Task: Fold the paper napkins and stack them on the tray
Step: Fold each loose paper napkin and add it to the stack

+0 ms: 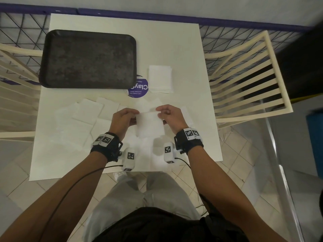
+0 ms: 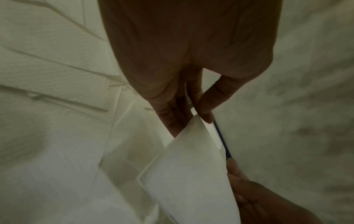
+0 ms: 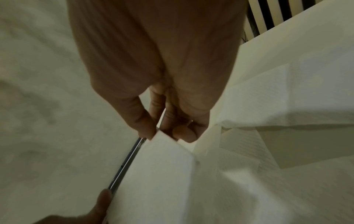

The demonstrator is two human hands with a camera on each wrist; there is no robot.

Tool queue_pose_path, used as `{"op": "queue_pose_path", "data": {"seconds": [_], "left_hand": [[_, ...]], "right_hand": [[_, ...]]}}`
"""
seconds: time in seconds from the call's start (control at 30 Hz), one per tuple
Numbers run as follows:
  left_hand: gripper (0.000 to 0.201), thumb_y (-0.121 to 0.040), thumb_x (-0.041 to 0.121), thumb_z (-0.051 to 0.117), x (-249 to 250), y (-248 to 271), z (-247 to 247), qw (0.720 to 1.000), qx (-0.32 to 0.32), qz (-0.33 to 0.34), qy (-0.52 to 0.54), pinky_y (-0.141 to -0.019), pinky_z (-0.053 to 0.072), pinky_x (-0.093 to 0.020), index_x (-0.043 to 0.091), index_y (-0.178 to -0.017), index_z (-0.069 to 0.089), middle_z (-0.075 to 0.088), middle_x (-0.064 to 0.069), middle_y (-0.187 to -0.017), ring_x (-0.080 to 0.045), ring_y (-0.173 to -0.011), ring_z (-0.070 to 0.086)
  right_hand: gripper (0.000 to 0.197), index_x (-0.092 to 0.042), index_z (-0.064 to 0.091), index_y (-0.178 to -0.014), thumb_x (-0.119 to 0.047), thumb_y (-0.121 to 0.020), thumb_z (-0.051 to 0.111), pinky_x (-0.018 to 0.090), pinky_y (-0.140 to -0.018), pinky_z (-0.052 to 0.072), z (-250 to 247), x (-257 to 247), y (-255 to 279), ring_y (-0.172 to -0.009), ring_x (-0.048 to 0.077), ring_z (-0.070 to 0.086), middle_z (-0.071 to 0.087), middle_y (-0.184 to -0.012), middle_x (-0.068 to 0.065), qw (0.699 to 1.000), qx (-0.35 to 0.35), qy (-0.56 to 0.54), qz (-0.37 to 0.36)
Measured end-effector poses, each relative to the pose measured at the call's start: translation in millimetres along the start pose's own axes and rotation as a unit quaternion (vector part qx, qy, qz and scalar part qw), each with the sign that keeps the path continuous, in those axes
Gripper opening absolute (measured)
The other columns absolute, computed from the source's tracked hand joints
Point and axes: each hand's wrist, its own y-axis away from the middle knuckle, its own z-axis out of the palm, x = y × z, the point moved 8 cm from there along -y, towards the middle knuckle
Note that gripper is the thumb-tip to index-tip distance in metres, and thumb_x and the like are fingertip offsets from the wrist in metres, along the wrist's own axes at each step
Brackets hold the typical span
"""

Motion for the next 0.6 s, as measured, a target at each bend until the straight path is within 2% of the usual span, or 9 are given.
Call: {"op": "queue_pose_path", "data": {"seconds": [0.07, 0.13, 0.23, 0.3, 0.37, 0.43, 0.53, 0.6], "left_hand": [[0.008, -0.092, 0.011, 0.067, -2, -3, -1, 1.000, 0.015, -0.004, -0.011, -0.083, 0.060, -0.042, 0.011, -0.094, 0.074, 0.074, -0.009, -0.098, -0.028, -0.088, 0.070], [0.010, -0.091, 0.021, 0.076, -6, -7, -3, 0.998, 0.022, -0.004, -0.060, -0.085, 0.063, -0.044, 0.014, -0.098, 0.076, 0.077, -0.007, -0.099, -0.026, -0.088, 0.073], [0.007, -0.092, 0.021, 0.075, -7, -8, -3, 0.992, 0.021, 0.015, -0.121, -0.085, 0.063, -0.048, 0.015, -0.092, 0.079, 0.079, -0.004, -0.092, -0.025, -0.084, 0.075], [0.008, -0.093, 0.023, 0.074, -3, -7, -3, 0.986, 0.024, 0.042, -0.157, -0.084, 0.063, -0.047, 0.017, -0.091, 0.078, 0.078, 0.001, -0.088, -0.023, -0.080, 0.074], [0.009, -0.095, 0.025, 0.072, 5, -5, -1, 0.976, 0.023, 0.077, -0.201, -0.079, 0.063, -0.040, 0.019, -0.092, 0.077, 0.077, 0.005, -0.085, -0.018, -0.075, 0.072], [0.008, -0.097, 0.025, 0.069, 14, 1, 5, 0.957, 0.017, 0.127, -0.261, -0.076, 0.056, -0.025, 0.022, -0.092, 0.075, 0.075, 0.010, -0.086, -0.010, -0.073, 0.068], [0.007, -0.099, 0.022, 0.066, 25, 10, 13, 0.927, 0.014, 0.189, -0.323, -0.072, 0.041, -0.003, 0.022, -0.096, 0.073, 0.073, 0.010, -0.090, -0.002, -0.082, 0.064], [0.009, -0.098, 0.019, 0.066, 27, 12, 11, 0.924, 0.021, 0.201, -0.325, -0.070, 0.039, 0.000, 0.024, -0.095, 0.073, 0.072, 0.012, -0.091, -0.002, -0.084, 0.064]], "right_hand": [[0.027, -0.020, 0.074, -0.095, 0.003, -0.082, 0.067, 0.031, -0.063, 0.048, 0, -1, 0, -0.077, 0.020, 0.060, 0.066, -0.084, 0.004, 1.000, -0.001, -0.002, -0.009], [0.028, -0.018, 0.073, -0.097, 0.005, -0.083, 0.066, 0.029, -0.062, 0.047, 1, -4, 0, -0.076, 0.020, 0.059, 0.064, -0.079, 0.001, 1.000, -0.002, -0.005, -0.019], [0.028, -0.017, 0.072, -0.101, 0.004, -0.084, 0.065, 0.026, -0.061, 0.046, 1, -6, 0, -0.073, 0.017, 0.057, 0.061, -0.074, -0.004, 1.000, -0.001, 0.009, -0.024], [0.023, -0.022, 0.073, -0.101, -0.007, -0.085, 0.070, 0.023, -0.068, 0.046, 3, -9, -1, -0.077, 0.013, 0.059, 0.064, -0.082, -0.006, 0.997, 0.000, 0.061, -0.036], [0.016, -0.026, 0.075, -0.100, -0.023, -0.084, 0.076, 0.016, -0.077, 0.044, 12, -16, -1, -0.090, 0.005, 0.063, 0.070, -0.096, -0.011, 0.987, -0.010, 0.144, -0.064], [0.015, -0.024, 0.076, -0.096, -0.031, -0.083, 0.079, 0.007, -0.075, 0.041, 26, -24, 1, -0.092, -0.002, 0.061, 0.072, -0.095, -0.014, 0.974, -0.023, 0.202, -0.098], [0.010, -0.018, 0.077, -0.089, -0.027, -0.083, 0.078, 0.006, -0.069, 0.041, 39, -29, 2, -0.085, 0.001, 0.062, 0.074, -0.087, -0.009, 0.965, -0.025, 0.227, -0.130], [0.008, -0.017, 0.078, -0.087, -0.024, -0.083, 0.078, 0.005, -0.067, 0.041, 41, -29, 1, -0.081, 0.003, 0.062, 0.075, -0.085, -0.007, 0.963, -0.020, 0.234, -0.135]]}}
